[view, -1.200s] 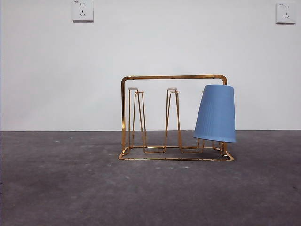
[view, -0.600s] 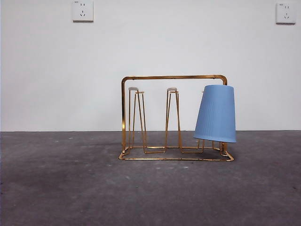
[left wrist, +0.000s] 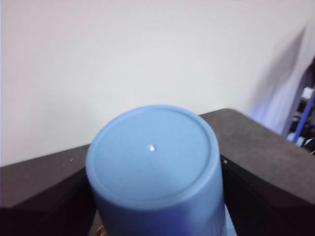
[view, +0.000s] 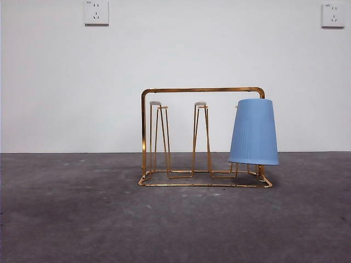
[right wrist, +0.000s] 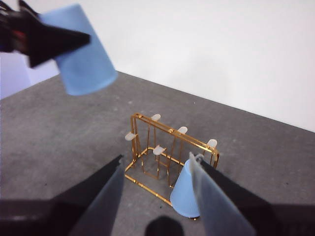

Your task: Pick up cup 1,put cup 1 in the cup rack,pick up cup 2,put cup 2 in the cup rack

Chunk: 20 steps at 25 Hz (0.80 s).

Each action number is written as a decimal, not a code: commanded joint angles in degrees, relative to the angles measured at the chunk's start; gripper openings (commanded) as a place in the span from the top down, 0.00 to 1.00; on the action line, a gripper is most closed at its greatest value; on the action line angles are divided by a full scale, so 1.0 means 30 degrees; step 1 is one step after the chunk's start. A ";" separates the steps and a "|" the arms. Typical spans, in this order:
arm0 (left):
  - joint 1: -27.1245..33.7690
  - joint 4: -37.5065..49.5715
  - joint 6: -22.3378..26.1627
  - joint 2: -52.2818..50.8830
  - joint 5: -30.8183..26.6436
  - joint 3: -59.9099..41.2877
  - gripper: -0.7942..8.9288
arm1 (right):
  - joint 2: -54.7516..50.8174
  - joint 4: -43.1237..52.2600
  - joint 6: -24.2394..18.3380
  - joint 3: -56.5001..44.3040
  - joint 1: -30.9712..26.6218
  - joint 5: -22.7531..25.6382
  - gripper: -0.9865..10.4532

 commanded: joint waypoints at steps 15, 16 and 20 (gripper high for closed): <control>0.2288 0.4233 0.0401 0.4364 0.0867 -0.2922 0.93 | -0.0022 -0.2718 0.0583 -0.0073 0.0007 0.0576 0.72; 0.2361 0.4284 0.0401 0.4626 0.0874 -0.2922 0.93 | -0.0022 -0.2790 0.0663 -0.0073 0.0007 0.0576 0.72; 0.2390 0.4284 0.0401 0.5676 0.0845 -0.2922 0.93 | -0.0022 -0.2805 0.0670 -0.0073 0.0007 0.0576 0.72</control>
